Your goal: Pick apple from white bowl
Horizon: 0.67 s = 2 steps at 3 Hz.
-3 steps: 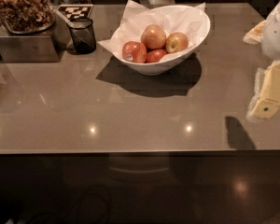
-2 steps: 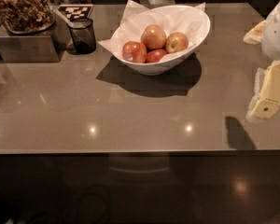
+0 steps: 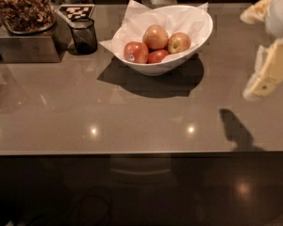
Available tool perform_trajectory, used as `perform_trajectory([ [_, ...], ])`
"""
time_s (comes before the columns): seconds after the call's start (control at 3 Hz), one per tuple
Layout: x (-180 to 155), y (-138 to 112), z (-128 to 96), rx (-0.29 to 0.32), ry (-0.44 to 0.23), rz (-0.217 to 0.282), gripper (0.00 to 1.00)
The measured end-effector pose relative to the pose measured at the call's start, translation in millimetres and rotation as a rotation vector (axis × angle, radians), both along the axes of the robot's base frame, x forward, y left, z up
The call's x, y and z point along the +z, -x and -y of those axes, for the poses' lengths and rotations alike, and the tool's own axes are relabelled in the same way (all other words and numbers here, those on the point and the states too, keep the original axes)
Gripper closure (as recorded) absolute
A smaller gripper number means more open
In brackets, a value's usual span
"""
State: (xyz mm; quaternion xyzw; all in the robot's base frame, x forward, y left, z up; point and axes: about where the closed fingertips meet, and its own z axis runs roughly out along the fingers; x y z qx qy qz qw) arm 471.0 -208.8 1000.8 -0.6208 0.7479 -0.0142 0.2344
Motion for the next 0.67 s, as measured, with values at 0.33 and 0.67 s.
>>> perform_trajectory([
  [0.33,17.4,-40.0,-19.1,0.077,-0.117,0.037,0.0],
  [0.67,29.8,-44.8,-19.4,0.075,-0.13,0.068,0.0],
])
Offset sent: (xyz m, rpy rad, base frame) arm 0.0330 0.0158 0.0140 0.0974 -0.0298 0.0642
